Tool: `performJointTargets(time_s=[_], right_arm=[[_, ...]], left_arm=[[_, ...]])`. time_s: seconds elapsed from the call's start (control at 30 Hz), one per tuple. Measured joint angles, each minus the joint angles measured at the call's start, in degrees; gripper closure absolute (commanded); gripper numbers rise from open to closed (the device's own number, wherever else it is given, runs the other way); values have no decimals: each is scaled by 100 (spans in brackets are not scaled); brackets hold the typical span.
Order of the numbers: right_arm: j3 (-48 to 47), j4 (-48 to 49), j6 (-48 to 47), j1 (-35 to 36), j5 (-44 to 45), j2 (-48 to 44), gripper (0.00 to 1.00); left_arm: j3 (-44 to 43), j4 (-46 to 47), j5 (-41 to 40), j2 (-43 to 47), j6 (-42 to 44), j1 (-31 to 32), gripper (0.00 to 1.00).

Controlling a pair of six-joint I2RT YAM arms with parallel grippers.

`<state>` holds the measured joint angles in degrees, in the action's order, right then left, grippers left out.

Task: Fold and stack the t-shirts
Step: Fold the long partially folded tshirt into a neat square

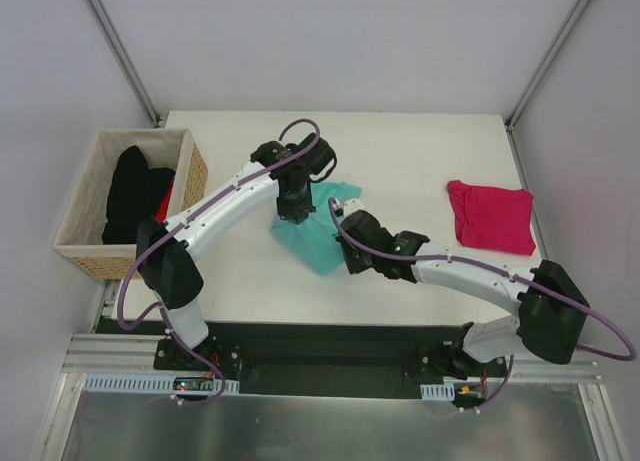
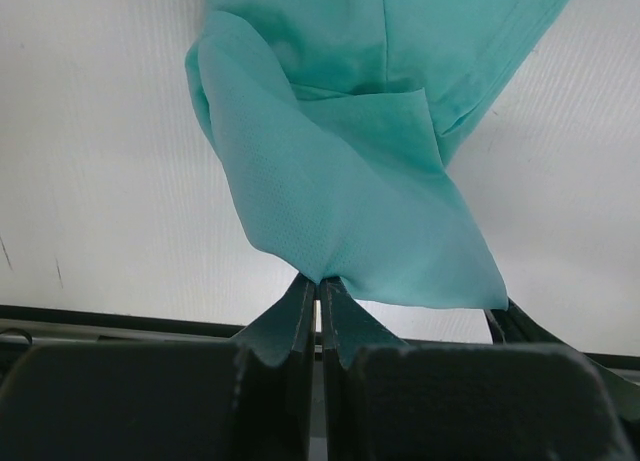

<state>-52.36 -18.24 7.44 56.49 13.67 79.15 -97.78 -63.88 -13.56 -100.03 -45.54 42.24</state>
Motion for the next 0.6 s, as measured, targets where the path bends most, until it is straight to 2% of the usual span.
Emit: performJointTargets(time_s=[0.6], right_arm=[[-511,-236,-337,-68,428,7,99]], left_arm=[[-149,-15,7,-17,2,-35,100]])
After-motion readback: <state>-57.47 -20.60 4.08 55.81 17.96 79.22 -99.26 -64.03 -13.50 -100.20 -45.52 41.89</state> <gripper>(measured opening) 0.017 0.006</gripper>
